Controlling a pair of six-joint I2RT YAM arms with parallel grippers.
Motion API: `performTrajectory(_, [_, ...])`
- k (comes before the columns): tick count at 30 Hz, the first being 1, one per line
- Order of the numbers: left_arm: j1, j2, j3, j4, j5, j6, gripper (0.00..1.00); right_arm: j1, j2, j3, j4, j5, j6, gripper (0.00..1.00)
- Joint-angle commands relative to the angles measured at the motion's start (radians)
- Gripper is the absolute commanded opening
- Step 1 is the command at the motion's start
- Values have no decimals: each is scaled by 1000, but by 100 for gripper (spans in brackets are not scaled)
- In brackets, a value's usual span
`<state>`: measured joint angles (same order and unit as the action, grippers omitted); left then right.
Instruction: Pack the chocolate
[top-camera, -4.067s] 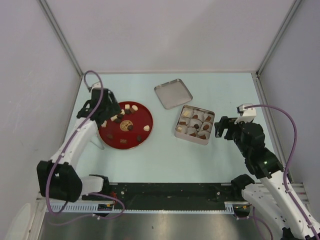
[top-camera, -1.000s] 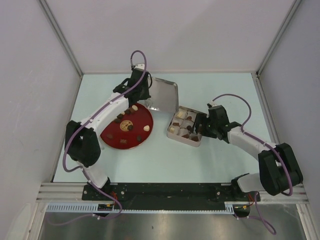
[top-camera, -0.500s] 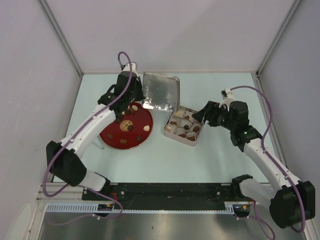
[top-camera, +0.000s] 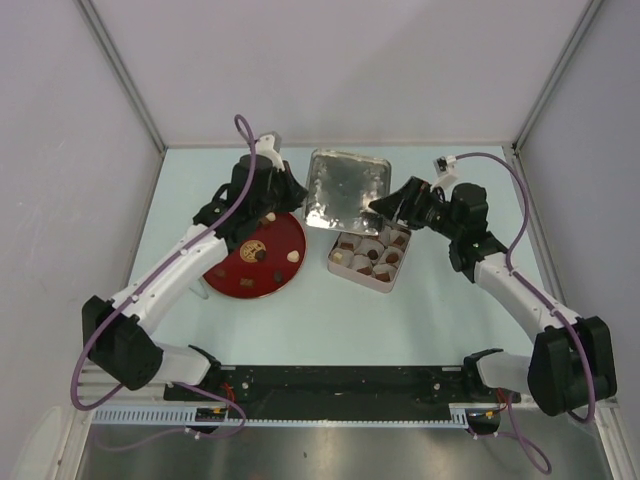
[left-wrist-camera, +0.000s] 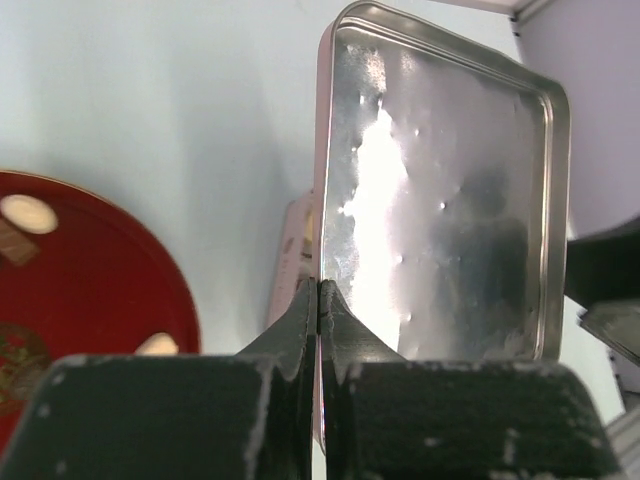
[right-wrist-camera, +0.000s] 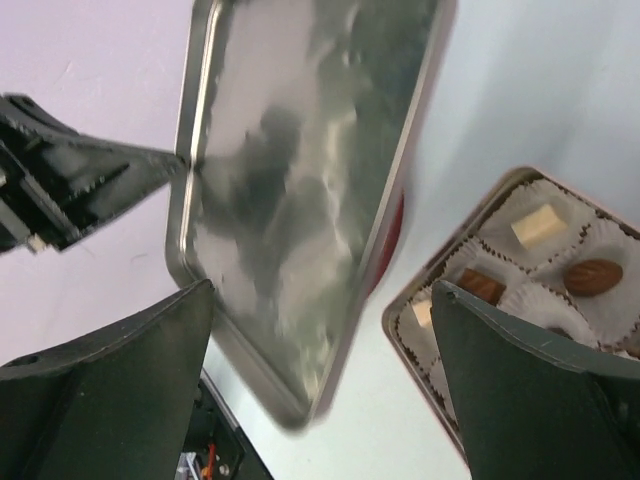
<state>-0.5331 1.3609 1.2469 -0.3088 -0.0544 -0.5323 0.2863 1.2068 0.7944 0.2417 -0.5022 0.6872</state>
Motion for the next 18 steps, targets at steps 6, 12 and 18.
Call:
performTrajectory(6, [-44, -42, -32, 181, 88, -75, 0, 1, 89, 100, 131, -42, 49, 76])
performTrajectory(12, [-51, -13, -41, 234, 113, -77, 6, -2, 77, 117, 96, -58, 29, 33])
performTrajectory(18, [-51, 1, -32, 241, 128, -63, 27, -3, 24, 172, -65, 2, -102, 5])
